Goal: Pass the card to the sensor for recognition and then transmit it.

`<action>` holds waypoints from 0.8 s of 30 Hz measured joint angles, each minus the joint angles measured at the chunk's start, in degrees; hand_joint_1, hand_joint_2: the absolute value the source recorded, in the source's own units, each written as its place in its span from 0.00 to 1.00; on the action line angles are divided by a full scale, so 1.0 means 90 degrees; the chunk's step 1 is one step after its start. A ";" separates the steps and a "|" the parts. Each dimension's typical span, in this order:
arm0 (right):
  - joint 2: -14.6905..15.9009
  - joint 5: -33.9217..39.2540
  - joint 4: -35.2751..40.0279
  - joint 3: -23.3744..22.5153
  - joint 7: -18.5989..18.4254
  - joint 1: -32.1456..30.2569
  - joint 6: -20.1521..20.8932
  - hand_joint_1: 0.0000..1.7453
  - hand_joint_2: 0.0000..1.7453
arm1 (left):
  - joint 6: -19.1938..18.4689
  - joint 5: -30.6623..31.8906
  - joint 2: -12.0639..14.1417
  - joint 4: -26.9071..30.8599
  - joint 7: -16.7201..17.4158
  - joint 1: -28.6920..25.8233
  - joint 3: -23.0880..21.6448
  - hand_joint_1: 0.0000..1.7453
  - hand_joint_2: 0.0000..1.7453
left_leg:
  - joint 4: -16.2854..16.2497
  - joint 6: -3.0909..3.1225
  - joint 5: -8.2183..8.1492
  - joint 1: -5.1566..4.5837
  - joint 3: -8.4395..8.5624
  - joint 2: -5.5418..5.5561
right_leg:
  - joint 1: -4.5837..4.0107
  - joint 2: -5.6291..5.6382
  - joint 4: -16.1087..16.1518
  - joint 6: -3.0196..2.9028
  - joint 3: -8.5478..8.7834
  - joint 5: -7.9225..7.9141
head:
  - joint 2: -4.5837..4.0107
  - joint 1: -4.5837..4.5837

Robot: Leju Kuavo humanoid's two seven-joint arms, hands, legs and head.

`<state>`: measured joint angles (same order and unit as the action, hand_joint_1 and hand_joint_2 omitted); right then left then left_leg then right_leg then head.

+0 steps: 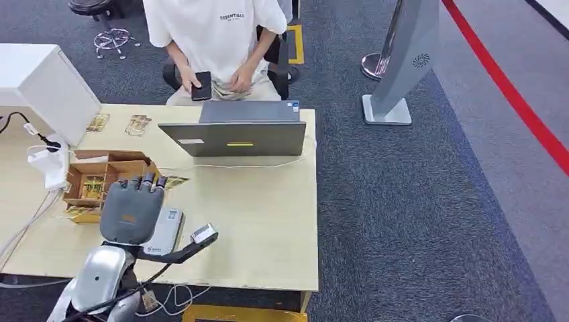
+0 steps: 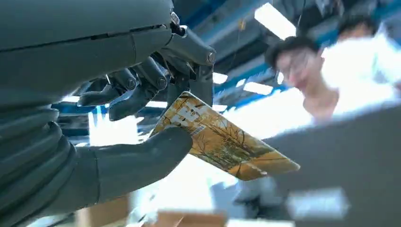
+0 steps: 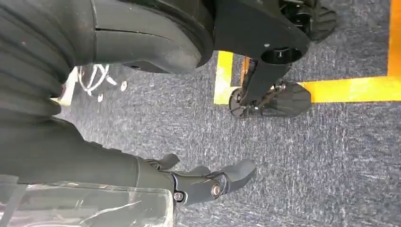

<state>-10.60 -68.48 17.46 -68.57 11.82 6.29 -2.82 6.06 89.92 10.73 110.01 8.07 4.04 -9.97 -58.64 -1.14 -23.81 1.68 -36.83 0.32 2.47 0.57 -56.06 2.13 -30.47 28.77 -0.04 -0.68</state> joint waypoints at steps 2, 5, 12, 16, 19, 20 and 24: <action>-0.0005 -0.0156 0.0000 0.0002 0.0022 0.0002 0.0071 0.00 1.00 | 0.0119 -0.0002 0.0022 0.0172 0.0253 0.0391 -0.0036 1.00 1.00 | 0.0001 -0.0003 0.0004 0.0003 0.0000 0.0003 | -0.0004 -0.0003 -0.0001 -0.0002 0.0000 -0.0001 | 0.0000 -0.0002; -0.0005 -0.0362 -0.0007 0.0051 0.0039 0.0015 0.0143 0.00 1.00 | 0.0309 -0.0002 0.0173 0.0103 0.0442 0.1090 -0.0034 1.00 1.00 | 0.0005 -0.0006 0.0015 0.0006 0.0003 0.0006 | -0.0007 -0.0006 -0.0009 -0.0003 0.0005 -0.0002 | 0.0000 -0.0007; -0.0007 -0.0641 -0.0100 0.0313 -0.0073 0.0105 0.0260 0.00 1.00 | 0.0738 -0.0005 0.0637 -0.1741 0.0757 0.2511 0.0163 1.00 1.00 | 0.0006 -0.0008 0.0029 0.0007 0.0005 0.0002 | -0.0007 0.0001 -0.0018 -0.0018 -0.0001 -0.0015 | 0.0000 -0.0007; -0.0007 -0.0656 -0.0146 0.0393 -0.0097 0.0120 0.0294 0.00 1.00 | 0.0690 -0.0005 0.0770 -0.2656 0.0927 0.3051 0.0168 1.00 1.00 | 0.0004 -0.0008 0.0029 0.0005 0.0001 0.0000 | -0.0004 0.0004 -0.0017 -0.0012 0.0006 -0.0019 | 0.0000 -0.0007; -0.0007 -0.0646 -0.0155 0.0418 -0.0097 0.0120 0.0291 0.00 1.00 | 0.0614 -0.0005 0.0770 -0.3095 0.1005 0.3347 0.0168 1.00 1.00 | 0.0003 -0.0008 0.0028 0.0004 -0.0001 0.0001 | -0.0004 0.0004 -0.0016 -0.0012 0.0004 -0.0019 | 0.0000 -0.0007; -0.0007 -0.0646 -0.0155 0.0428 -0.0099 0.0120 0.0289 0.00 1.00 | 0.0573 -0.0005 0.0763 -0.3206 0.1042 0.3423 0.0168 1.00 1.00 | 0.0002 -0.0008 0.0028 0.0004 -0.0001 0.0000 | -0.0004 0.0004 -0.0016 -0.0012 0.0000 -0.0019 | 0.0000 -0.0010; -0.0007 -0.0634 -0.0155 0.0459 -0.0102 0.0118 0.0277 0.00 1.00 | 0.0498 -0.0002 0.0709 -0.3432 0.1076 0.3632 0.0165 1.00 1.00 | 0.0003 -0.0008 0.0028 0.0004 -0.0001 -0.0001 | -0.0004 0.0006 -0.0016 -0.0012 -0.0010 -0.0019 | 0.0000 -0.0010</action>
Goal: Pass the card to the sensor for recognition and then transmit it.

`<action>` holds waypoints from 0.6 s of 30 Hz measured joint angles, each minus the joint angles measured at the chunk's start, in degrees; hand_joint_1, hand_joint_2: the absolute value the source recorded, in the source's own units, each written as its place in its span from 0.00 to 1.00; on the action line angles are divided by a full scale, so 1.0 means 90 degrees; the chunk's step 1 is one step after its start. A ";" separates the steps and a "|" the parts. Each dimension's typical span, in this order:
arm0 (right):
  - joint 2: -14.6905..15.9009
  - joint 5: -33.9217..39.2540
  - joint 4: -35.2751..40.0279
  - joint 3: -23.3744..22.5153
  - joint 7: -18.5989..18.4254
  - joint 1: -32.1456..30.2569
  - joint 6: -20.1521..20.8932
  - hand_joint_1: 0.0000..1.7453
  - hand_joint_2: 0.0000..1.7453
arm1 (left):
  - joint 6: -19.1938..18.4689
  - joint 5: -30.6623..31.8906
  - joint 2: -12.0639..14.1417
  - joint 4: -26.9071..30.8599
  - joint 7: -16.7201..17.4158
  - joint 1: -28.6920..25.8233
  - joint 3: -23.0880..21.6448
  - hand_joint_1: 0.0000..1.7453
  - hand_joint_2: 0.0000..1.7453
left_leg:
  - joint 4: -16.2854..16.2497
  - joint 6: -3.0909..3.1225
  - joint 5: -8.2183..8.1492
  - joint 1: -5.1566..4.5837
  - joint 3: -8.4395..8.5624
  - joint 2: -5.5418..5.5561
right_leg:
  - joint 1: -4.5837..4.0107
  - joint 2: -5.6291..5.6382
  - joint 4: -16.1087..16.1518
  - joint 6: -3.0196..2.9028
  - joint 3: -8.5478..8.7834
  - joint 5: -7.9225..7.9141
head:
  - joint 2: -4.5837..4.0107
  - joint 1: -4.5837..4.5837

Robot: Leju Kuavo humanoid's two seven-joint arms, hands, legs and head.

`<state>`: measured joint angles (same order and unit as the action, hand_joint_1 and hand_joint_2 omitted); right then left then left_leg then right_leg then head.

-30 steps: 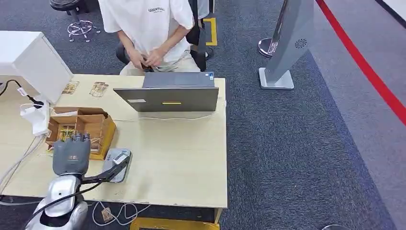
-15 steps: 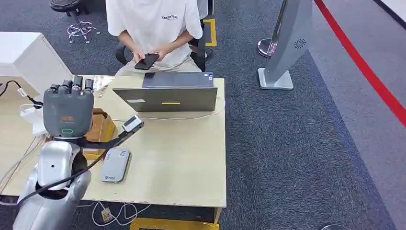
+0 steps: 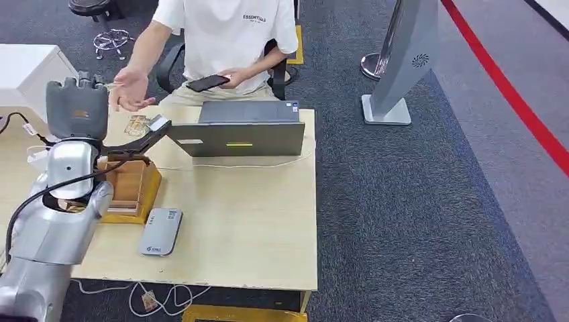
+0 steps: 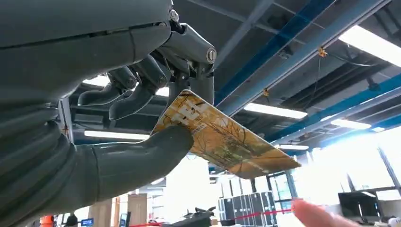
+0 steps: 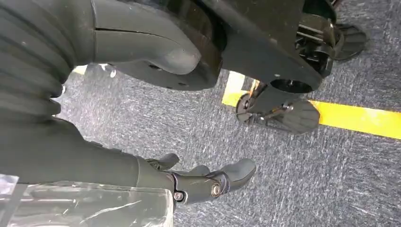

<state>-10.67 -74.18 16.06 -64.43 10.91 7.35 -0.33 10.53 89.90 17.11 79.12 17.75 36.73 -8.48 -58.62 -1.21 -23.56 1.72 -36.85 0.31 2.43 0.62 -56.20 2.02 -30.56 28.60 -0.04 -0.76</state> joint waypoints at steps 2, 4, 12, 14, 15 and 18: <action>0.0000 0.0005 0.0000 0.0002 0.0000 -0.0001 0.0005 0.00 1.00 | -0.0034 0.0000 -0.0031 -0.0058 -0.0029 0.0039 0.0000 1.00 1.00 | 0.0000 0.0000 0.0000 0.0000 0.0000 -0.0002 | 0.0000 0.0001 0.0000 0.0000 -0.0002 0.0000 | 0.0000 0.0000; 0.0000 0.0005 0.0000 0.0005 -0.0002 -0.0002 0.0015 0.00 1.00 | -0.0034 0.0000 -0.0070 -0.0104 -0.0102 0.0059 0.0000 1.00 1.00 | 0.0000 0.0000 0.0000 0.0000 0.0000 -0.0002 | -0.0001 0.0002 0.0000 0.0000 -0.0001 0.0000 | 0.0000 0.0000; 0.0000 0.0017 0.0000 0.0010 -0.0012 -0.0002 -0.0034 0.00 1.00 | -0.0029 0.0000 -0.0182 -0.0291 -0.0116 0.0060 0.0000 0.00 1.00 | 0.0000 0.0000 0.0000 0.0000 -0.0001 -0.0003 | 0.0000 0.0003 0.0000 0.0000 0.0007 0.0000 | 0.0000 0.0002; 0.0000 0.0027 -0.0002 0.0010 -0.0012 -0.0004 -0.0053 0.00 1.00 | -0.0029 0.0000 -0.0199 -0.0294 -0.0066 0.0059 0.0000 0.00 1.00 | 0.0000 0.0000 0.0000 0.0000 -0.0001 -0.0003 | 0.0000 0.0003 0.0000 0.0000 0.0011 0.0000 | 0.0000 0.0002; 0.0000 0.0027 0.0000 0.0010 -0.0012 -0.0005 -0.0063 0.00 1.00 | -0.0024 0.0000 -0.0206 -0.0294 -0.0034 0.0059 0.0000 0.00 1.00 | 0.0000 0.0000 0.0000 0.0000 -0.0001 -0.0003 | 0.0000 0.0003 0.0000 0.0000 0.0013 0.0000 | 0.0000 0.0000; 0.0000 0.0068 -0.0002 0.0007 -0.0010 -0.0007 -0.0070 0.00 1.00 | 0.0051 0.0000 -0.0216 -0.0267 -0.0114 0.0026 0.0000 0.00 1.00 | 0.0000 0.0000 0.0000 0.0000 -0.0001 -0.0003 | -0.0001 0.0003 -0.0001 0.0000 0.0017 0.0000 | 0.0000 0.0000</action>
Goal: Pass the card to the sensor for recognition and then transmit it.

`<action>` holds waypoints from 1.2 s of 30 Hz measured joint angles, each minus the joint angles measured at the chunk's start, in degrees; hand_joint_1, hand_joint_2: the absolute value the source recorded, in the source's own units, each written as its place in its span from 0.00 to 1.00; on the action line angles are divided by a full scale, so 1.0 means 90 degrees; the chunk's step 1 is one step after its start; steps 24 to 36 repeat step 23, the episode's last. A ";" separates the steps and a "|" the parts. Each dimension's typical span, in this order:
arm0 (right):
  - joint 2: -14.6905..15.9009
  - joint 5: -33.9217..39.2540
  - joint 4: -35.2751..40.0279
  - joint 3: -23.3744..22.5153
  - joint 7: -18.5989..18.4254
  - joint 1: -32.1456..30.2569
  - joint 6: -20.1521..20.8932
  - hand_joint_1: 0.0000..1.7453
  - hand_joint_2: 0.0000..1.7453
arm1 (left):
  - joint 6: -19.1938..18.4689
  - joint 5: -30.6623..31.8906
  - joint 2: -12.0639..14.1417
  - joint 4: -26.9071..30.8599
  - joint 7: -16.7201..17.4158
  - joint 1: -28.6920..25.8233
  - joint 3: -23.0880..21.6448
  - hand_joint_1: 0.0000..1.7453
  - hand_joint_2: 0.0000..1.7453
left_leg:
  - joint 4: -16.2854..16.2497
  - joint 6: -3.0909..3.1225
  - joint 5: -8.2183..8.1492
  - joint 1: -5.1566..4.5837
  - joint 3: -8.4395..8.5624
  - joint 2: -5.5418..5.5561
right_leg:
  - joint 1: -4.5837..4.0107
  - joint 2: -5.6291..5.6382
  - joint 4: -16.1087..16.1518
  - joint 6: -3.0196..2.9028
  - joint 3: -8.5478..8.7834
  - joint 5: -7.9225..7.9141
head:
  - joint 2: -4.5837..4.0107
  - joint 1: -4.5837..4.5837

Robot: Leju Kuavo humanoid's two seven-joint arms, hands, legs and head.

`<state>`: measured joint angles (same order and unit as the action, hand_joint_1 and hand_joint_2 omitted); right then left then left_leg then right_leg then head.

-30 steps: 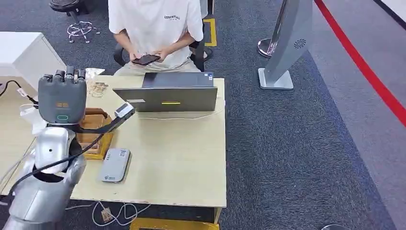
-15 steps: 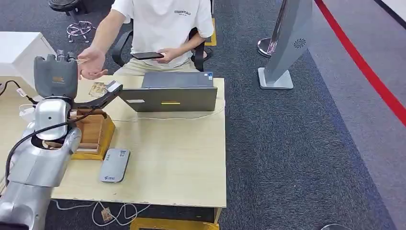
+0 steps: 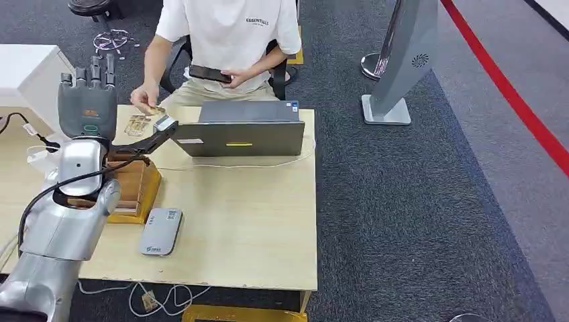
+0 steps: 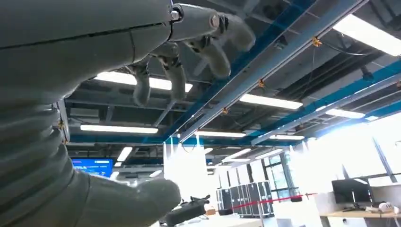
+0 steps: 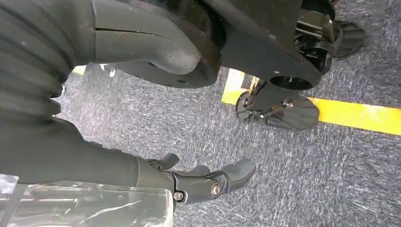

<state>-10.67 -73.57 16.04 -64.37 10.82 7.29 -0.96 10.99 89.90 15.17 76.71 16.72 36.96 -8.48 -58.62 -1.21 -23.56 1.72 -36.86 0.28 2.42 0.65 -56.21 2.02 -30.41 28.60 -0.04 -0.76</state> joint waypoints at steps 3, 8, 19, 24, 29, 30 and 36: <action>0.0000 0.0095 0.0000 -0.0005 0.0044 -0.0023 -0.0002 0.00 1.00 | 0.0080 0.0000 -0.0007 0.0370 -0.0365 -0.0290 0.0034 0.00 1.00 | 0.0000 0.0000 -0.0001 0.0000 -0.0002 0.0000 | 0.0000 0.0001 0.0000 0.0000 0.0001 0.0001 | 0.0000 0.0000; 0.0000 0.0248 0.0000 -0.0061 0.0134 -0.0088 -0.0046 0.00 1.00 | 0.0311 -0.0377 -0.0202 0.1320 -0.1419 -0.1081 0.0697 0.00 1.00 | 0.0005 0.0004 -0.0008 -0.0003 -0.0013 -0.0007 | -0.0002 0.0011 -0.0001 0.0001 0.0014 0.0002 | 0.0000 0.0002; 0.0078 0.0541 0.0024 -0.0415 0.0155 -0.0279 -0.0236 0.00 1.00 | -0.0940 -0.7500 0.3334 -0.2140 -0.3660 -0.1844 0.7267 0.00 1.00 | 0.0047 -0.0087 -0.0069 0.0016 0.0030 -0.0230 | -0.0027 0.0239 -0.0059 -0.0086 -0.0054 0.0028 | 0.0000 -0.0032; 0.0148 0.0685 0.0024 -0.0513 0.0406 -0.0309 -0.0061 0.00 1.00 | -0.0596 -1.2296 0.3861 -0.3094 -0.2209 -0.3731 0.9079 0.00 0.00 | 0.0039 -0.0066 -0.0128 -0.0015 0.0091 -0.0229 | 0.0019 0.0231 -0.0015 -0.0034 -0.0033 0.0103 | 0.0000 -0.0097; 0.0148 0.0685 0.0024 -0.0513 0.0406 -0.0309 -0.0061 0.00 1.00 | -0.0596 -1.2296 0.3861 -0.3094 -0.2209 -0.3731 0.9079 0.00 0.00 | 0.0039 -0.0066 -0.0128 -0.0015 0.0091 -0.0229 | 0.0019 0.0231 -0.0015 -0.0034 -0.0033 0.0103 | 0.0000 -0.0097; 0.0148 0.0685 0.0024 -0.0513 0.0406 -0.0309 -0.0061 0.00 1.00 | -0.0596 -1.2296 0.3861 -0.3094 -0.2209 -0.3731 0.9079 0.00 0.00 | 0.0039 -0.0066 -0.0128 -0.0015 0.0091 -0.0229 | 0.0019 0.0231 -0.0015 -0.0034 -0.0033 0.0103 | 0.0000 -0.0097; 0.0148 0.0685 0.0024 -0.0513 0.0406 -0.0309 -0.0061 0.00 1.00 | -0.0596 -1.2296 0.3861 -0.3094 -0.2209 -0.3731 0.9079 0.00 0.00 | 0.0039 -0.0066 -0.0128 -0.0015 0.0091 -0.0229 | 0.0019 0.0231 -0.0015 -0.0034 -0.0033 0.0103 | 0.0000 -0.0097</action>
